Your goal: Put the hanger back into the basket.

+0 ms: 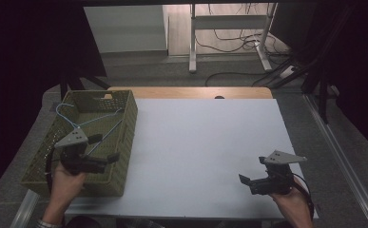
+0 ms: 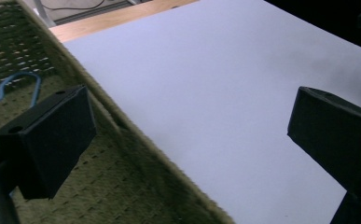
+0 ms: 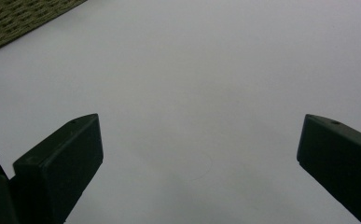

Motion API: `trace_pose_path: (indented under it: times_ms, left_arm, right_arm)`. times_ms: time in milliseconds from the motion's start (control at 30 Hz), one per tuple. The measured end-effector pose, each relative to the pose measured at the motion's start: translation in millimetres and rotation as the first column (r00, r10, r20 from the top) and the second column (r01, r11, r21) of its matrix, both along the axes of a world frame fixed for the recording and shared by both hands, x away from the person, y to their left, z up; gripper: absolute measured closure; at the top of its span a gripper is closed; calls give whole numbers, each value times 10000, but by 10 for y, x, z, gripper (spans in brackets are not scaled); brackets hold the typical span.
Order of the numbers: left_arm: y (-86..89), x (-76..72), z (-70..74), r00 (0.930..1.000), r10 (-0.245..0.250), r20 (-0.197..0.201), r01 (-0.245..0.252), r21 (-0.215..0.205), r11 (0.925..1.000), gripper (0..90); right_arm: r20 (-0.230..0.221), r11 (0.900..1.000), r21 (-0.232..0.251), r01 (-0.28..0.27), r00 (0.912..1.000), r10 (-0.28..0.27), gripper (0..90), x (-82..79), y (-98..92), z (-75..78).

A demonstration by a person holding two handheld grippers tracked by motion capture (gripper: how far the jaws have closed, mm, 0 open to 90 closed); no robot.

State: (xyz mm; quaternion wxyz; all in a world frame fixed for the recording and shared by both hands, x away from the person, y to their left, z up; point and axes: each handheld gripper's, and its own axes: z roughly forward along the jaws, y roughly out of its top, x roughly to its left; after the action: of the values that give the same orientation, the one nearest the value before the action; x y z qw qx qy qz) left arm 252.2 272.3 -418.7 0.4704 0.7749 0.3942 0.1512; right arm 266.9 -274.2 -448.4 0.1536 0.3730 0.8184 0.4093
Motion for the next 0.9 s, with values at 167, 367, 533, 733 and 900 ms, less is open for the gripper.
trace_pose_path:
  times_ms: [167,367,533,733,900]
  left_arm:
    - [-108,-111,-112,9999,18,-103,-16,215,9998,8]
    - [-170,-211,-202,9999,123,-8,-123,303,9995,9]
    - [-224,-217,-289,9999,87,-95,-82,518,9986,9]
    - [-278,-218,-344,9997,8,-239,11,822,9966,9]
    - [-318,-207,-389,9991,-46,-432,92,1085,9941,4]
  right_arm:
    - [100,9999,87,82,9999,-83,2,0,-20,-1]
    - [77,10000,59,74,9999,-74,2,2,-24,-19]
    - [27,10000,-82,37,10000,-36,3,4,-10,-39]
    - [-51,9999,-158,27,10000,-28,4,8,-8,-53]
    - [-106,9997,-224,7,9999,-9,5,9,0,-68]
